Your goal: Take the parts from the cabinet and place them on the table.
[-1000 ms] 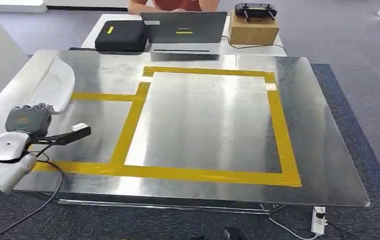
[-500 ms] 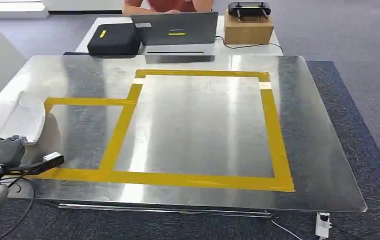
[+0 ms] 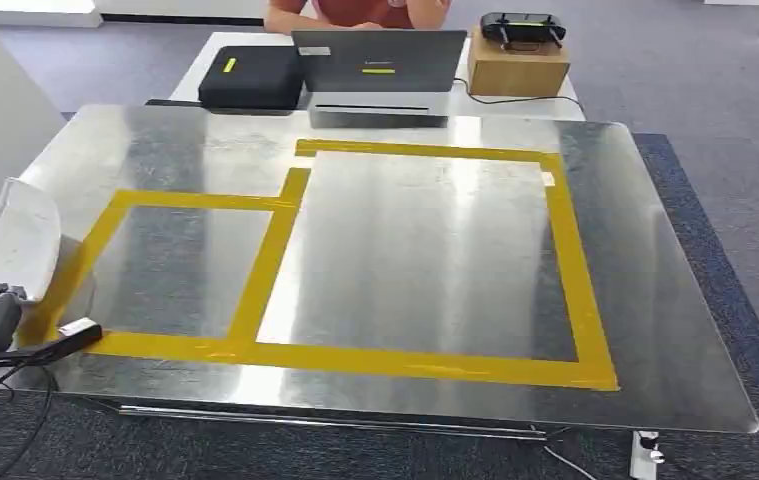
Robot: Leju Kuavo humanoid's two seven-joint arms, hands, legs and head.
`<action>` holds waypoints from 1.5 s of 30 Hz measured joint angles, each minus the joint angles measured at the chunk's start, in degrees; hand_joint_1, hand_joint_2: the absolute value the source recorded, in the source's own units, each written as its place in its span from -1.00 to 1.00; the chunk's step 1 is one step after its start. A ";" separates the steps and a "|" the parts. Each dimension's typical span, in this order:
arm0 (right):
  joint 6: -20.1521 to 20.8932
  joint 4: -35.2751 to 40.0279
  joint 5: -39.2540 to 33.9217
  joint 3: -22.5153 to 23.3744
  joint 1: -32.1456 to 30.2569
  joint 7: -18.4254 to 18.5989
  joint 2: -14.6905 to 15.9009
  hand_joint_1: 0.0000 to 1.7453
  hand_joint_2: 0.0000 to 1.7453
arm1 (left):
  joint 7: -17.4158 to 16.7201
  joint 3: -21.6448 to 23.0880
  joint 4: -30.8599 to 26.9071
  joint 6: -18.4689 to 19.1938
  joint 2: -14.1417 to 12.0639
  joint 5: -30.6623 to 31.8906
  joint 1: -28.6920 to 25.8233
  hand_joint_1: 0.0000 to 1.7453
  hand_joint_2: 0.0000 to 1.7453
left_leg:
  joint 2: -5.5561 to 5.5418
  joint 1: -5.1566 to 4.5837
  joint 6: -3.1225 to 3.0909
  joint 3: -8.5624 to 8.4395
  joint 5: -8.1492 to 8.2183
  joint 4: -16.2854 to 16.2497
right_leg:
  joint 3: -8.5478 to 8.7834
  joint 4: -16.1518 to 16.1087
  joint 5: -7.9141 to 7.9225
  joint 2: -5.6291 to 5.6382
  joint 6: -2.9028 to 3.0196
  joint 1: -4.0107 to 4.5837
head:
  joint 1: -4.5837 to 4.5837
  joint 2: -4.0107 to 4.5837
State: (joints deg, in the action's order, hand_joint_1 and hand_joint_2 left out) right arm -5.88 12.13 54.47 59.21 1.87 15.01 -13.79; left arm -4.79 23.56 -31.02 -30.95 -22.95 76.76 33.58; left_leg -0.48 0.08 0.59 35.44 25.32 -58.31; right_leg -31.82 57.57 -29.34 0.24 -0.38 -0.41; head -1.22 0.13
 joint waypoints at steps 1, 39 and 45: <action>0.00 0.00 0.20 0.00 0.04 0.07 0.00 -1.00 -1.00 | 0.25 -0.26 -0.24 0.00 -0.15 0.00 -0.30 1.00 1.00 | 0.00 -0.03 -0.11 0.00 0.01 -0.01 | 0.04 -0.02 0.03 -0.03 -0.18 -0.05 | 0.02 0.00; 1.92 -0.02 8.96 -5.20 0.43 1.20 2.67 -1.00 -1.00 | 11.24 -8.85 -6.47 -5.22 0.33 -3.28 -7.93 -1.00 -1.00 | -0.04 -0.16 -0.31 -0.51 -0.03 0.11 | 0.47 -0.03 -0.06 -0.21 -0.44 -0.15 | 0.04 0.00; 1.81 -0.02 9.14 -5.62 0.43 1.23 2.69 -1.00 -1.00 | 11.22 -9.35 -7.36 -5.49 0.33 -3.06 -9.49 -1.00 -1.00 | -0.04 -0.15 -0.34 -0.49 0.01 0.11 | 0.43 -0.03 -0.07 -0.22 -0.45 -0.15 | 0.06 0.00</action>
State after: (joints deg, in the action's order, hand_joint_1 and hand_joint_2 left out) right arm -4.07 12.11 63.60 53.59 2.30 16.24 -11.10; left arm 6.43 14.21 -38.38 -36.44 -22.62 73.70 24.09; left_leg -0.53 -0.08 0.24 34.94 25.33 -58.20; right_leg -31.38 57.53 -29.41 0.03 -0.83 -0.55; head -1.16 0.13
